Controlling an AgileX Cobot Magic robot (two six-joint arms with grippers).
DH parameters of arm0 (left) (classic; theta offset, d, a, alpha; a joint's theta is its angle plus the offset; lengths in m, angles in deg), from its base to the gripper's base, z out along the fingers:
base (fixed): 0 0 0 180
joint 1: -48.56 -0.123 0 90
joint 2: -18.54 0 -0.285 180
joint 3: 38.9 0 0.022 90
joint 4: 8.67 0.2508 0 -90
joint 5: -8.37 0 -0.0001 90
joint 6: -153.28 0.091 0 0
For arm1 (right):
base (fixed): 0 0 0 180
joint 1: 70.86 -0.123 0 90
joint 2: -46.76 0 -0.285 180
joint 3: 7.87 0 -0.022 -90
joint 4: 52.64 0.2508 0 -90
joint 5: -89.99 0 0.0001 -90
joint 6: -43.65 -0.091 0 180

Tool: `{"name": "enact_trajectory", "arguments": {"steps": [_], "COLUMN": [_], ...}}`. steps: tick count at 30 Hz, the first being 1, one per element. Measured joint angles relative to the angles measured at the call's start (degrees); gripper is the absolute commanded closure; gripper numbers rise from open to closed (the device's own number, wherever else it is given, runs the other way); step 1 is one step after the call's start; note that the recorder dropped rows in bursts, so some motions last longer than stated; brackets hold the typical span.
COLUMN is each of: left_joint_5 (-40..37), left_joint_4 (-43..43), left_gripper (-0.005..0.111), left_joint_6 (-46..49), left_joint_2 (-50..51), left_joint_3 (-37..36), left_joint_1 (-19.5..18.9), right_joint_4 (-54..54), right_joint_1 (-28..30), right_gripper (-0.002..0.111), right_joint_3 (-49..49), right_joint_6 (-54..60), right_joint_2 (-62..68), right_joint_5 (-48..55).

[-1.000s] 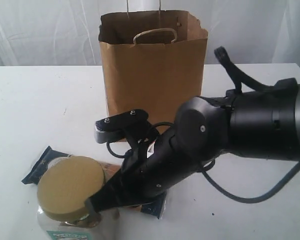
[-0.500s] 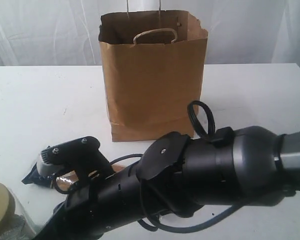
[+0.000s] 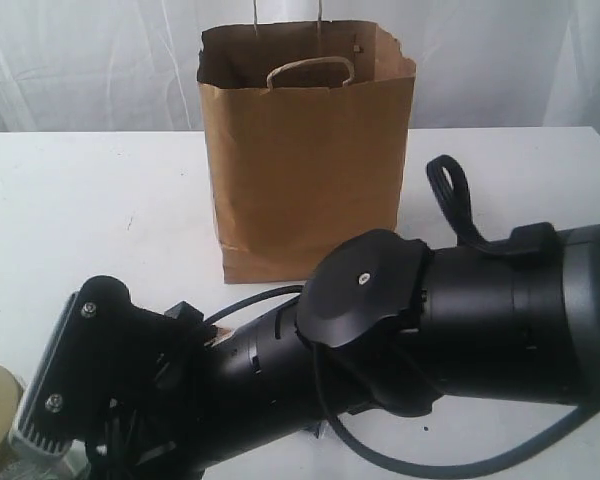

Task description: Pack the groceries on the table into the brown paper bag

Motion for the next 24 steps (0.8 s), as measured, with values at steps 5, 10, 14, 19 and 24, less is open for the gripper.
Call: {"name": "enact_trajectory", "arguments": {"steps": [5,10,14,19,24], "left_joint_5": [0.0,0.0,0.0,0.0,0.0], "left_joint_4": [0.0,0.0,0.0,0.0,0.0], "left_gripper": [0.107,0.107,0.107,0.107,0.107], "left_joint_6": [0.0,0.0,0.0,0.0,0.0], "left_joint_2": [0.0,0.0,0.0,0.0,0.0], "left_joint_3": [0.0,0.0,0.0,0.0,0.0], "left_joint_1": [0.0,0.0,0.0,0.0,0.0], "right_joint_4": [-0.28,-0.26,-0.3,-0.72,-0.81], "right_joint_1": [0.0,0.0,0.0,0.0,0.0], "right_gripper": [0.014,0.015,0.015,0.015,0.015], "right_joint_3": [0.0,0.0,0.11,3.03,7.9], "right_joint_6": [0.59,-4.11,-11.67,-11.68,-3.36], "right_joint_2": [0.37,0.37,0.23,-2.93,-6.04], "right_joint_5": [0.37,0.81,1.03,1.03,-3.01]}}
